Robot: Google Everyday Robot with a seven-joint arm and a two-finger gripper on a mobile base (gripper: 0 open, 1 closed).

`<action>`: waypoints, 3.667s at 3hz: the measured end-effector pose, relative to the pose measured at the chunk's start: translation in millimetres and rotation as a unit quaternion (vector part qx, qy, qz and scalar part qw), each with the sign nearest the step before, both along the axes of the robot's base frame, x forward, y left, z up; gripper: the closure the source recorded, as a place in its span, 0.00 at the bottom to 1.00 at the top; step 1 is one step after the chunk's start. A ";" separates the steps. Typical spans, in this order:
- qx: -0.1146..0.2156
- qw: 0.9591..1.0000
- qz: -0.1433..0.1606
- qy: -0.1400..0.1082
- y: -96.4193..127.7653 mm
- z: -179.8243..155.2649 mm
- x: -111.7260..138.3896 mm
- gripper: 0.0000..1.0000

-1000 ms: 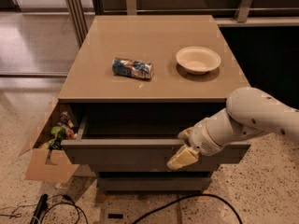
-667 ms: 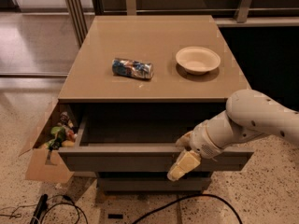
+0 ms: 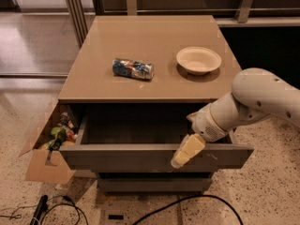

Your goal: Close top drawer

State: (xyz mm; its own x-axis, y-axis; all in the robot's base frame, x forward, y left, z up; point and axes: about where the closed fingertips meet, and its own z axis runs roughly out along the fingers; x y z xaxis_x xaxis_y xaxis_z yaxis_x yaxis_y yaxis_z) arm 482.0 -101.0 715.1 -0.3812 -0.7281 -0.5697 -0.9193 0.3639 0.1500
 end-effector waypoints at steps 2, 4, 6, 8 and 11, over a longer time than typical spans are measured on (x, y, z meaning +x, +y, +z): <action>0.010 0.999 -0.004 -0.035 -19.1 60.5 -27.3 0.00; 0.071 0.997 0.008 0.011 -15.0 9.5 -167.0 0.05; 0.068 0.997 0.005 0.020 -19.4 1.5 -177.7 0.52; 0.017 1.000 0.005 0.000 -3.8 -23.7 -125.6 0.98; -0.017 1.000 -0.002 -0.015 -2.9 -44.6 -72.6 1.00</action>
Offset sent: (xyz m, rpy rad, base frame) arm -0.1572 -0.0411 0.0205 0.0827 0.0382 0.0218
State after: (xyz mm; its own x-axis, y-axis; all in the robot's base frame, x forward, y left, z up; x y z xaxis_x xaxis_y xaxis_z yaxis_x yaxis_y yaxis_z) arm 409.4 -103.8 670.4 -0.3671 -0.7464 -0.5551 -0.9219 0.3714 0.1103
